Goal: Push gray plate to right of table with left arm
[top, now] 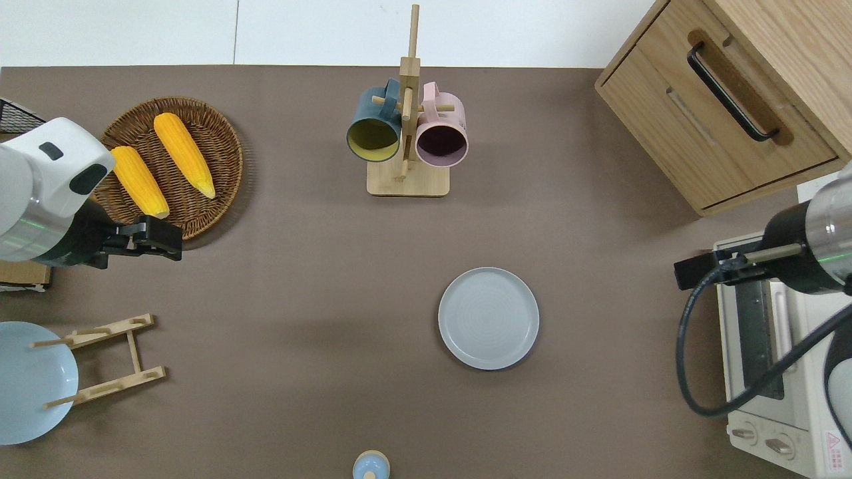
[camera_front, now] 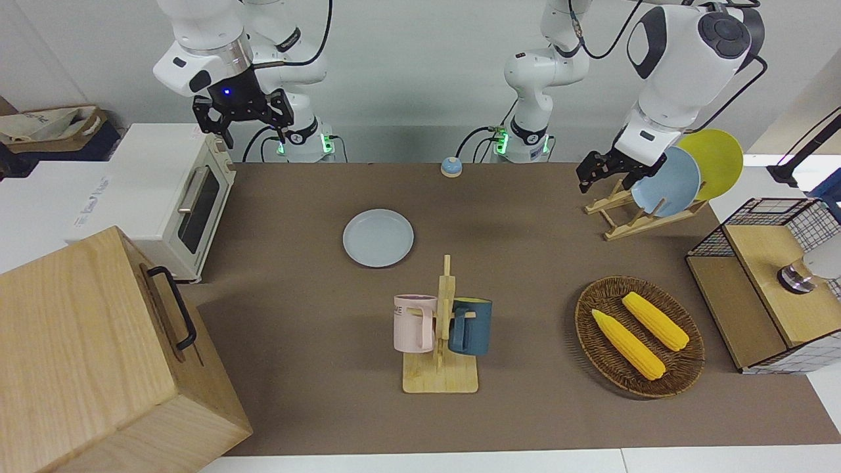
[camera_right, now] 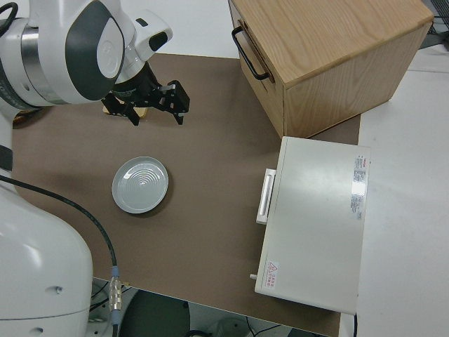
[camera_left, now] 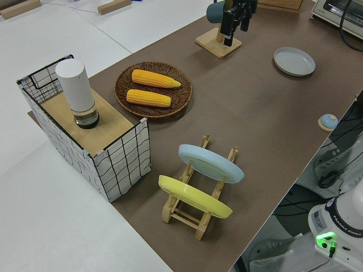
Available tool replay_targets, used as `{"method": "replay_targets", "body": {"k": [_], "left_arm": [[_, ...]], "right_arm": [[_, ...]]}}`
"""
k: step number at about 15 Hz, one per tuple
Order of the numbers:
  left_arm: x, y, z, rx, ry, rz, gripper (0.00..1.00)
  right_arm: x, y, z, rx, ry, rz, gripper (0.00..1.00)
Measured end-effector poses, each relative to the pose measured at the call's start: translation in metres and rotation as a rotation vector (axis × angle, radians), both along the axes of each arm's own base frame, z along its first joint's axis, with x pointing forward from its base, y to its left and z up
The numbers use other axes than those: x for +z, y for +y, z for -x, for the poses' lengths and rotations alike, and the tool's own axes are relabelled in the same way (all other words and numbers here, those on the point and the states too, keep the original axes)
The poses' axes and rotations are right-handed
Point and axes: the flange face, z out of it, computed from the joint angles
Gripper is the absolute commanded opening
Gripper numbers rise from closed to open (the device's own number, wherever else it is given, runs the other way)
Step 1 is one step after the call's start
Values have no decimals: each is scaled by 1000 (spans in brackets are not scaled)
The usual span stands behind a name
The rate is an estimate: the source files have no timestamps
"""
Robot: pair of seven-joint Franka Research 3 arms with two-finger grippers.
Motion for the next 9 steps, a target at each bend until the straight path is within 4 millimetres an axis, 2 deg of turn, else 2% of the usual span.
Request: {"method": "replay_targets", "body": {"k": [5,9], "left_arm": [[18,3,-7,-28,-78,8,1000],[21,1,-9,-32,-101,10,1000]], "right_arm": [[0,0,0,0,0,0,983],[0,0,0,0,0,0,983]]}}
